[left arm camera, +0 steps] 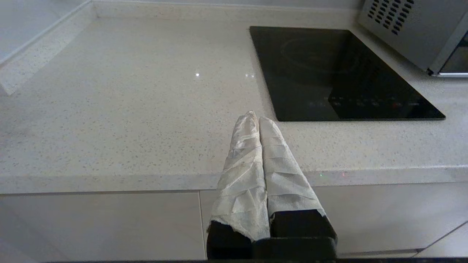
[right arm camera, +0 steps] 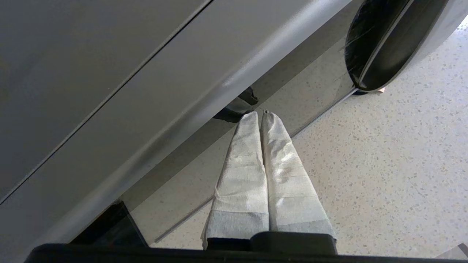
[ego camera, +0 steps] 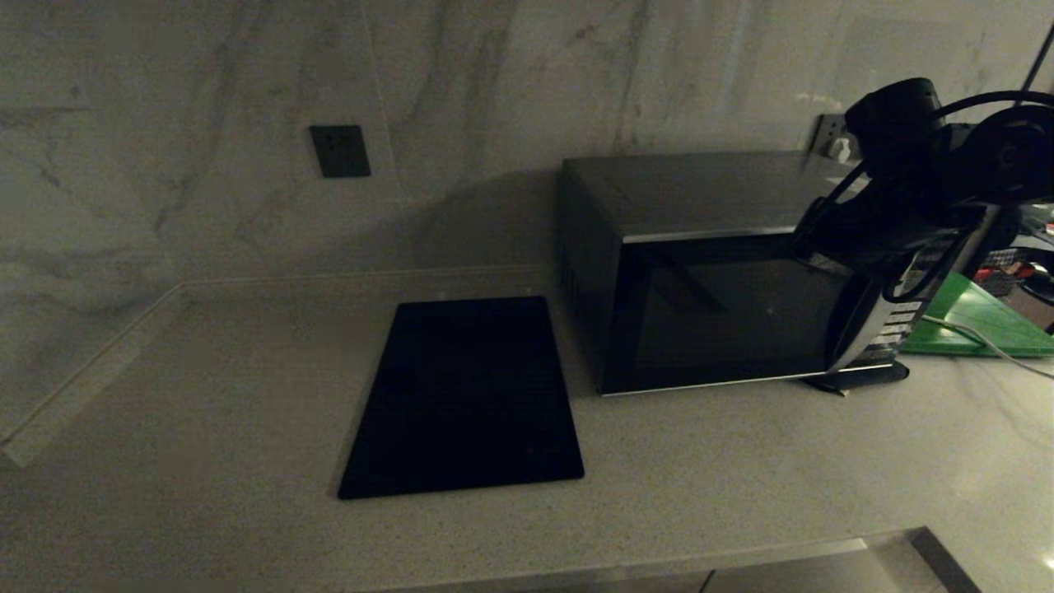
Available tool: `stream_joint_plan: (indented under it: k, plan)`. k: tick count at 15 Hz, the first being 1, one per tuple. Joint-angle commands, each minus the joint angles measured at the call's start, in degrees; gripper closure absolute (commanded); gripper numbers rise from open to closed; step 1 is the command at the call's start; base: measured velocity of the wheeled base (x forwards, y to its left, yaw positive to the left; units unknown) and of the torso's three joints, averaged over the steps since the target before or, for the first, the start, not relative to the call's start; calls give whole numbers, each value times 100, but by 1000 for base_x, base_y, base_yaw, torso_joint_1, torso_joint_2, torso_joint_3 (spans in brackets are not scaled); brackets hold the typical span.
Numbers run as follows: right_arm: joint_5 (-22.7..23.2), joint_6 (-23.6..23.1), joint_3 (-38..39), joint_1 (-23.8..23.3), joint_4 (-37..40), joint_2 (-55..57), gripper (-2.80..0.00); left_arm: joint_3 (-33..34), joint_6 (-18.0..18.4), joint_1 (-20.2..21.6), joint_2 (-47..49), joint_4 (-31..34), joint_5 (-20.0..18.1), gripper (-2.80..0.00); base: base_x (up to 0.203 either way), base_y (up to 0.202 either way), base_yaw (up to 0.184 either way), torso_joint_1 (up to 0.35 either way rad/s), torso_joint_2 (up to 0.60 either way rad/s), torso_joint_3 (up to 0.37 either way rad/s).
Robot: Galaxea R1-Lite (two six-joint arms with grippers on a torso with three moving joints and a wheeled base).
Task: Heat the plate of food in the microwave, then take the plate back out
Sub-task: Close the microwave oven, then open the microwave oven
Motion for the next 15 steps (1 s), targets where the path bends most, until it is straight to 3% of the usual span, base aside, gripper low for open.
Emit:
stream_joint_plan:
  k: [1,8,11,15]
  plan:
    - [-8,23,0,-5,-16,38,0,0,-4,4,9,-4,4,0,0,0,0,0,0,0]
    - [-21,-176,275,-106,461,-892,0,0,-4,4,9,-4,4,0,0,0,0,0,0,0]
    - [-30,-829,1323,-277,576,-2036,0,0,-4,4,9,-4,4,0,0,0,0,0,0,0]
    - [-16,-1774,2917,-879,602,-3832,0,0,-4,4,9,-4,4,0,0,0,0,0,0,0]
